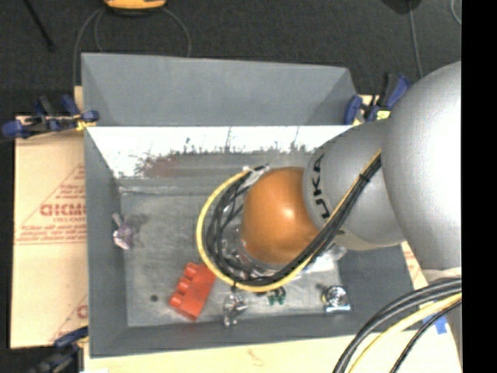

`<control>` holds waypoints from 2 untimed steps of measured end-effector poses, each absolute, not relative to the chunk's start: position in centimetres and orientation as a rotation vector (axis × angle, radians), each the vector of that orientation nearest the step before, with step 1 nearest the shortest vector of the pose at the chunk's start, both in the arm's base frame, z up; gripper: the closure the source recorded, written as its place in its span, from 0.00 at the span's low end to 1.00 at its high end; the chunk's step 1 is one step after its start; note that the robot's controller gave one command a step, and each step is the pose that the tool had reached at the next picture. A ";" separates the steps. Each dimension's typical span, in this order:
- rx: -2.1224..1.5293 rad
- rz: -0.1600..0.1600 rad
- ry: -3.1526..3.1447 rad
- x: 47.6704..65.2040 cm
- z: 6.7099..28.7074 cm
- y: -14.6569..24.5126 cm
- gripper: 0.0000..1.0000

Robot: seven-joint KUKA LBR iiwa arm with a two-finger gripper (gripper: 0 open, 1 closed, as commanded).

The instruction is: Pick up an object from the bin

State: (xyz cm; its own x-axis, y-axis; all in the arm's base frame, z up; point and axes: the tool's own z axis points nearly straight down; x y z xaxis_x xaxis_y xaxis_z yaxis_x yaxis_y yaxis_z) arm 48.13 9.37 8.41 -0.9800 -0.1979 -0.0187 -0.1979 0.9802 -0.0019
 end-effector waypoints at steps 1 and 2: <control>-0.425 0.001 3.097 50.4 7.4 -2.9 0.00; -0.307 0.001 3.114 50.9 7.5 -7.7 0.00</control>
Offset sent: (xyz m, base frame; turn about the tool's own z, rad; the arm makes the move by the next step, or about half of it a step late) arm 0.0185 -0.1209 -0.0141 -0.0763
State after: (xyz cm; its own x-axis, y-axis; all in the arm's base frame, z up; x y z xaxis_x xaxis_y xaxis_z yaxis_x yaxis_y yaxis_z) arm 50.90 -7.66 7.52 -0.9807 -0.1952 -0.0121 -0.1952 0.9808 -0.0005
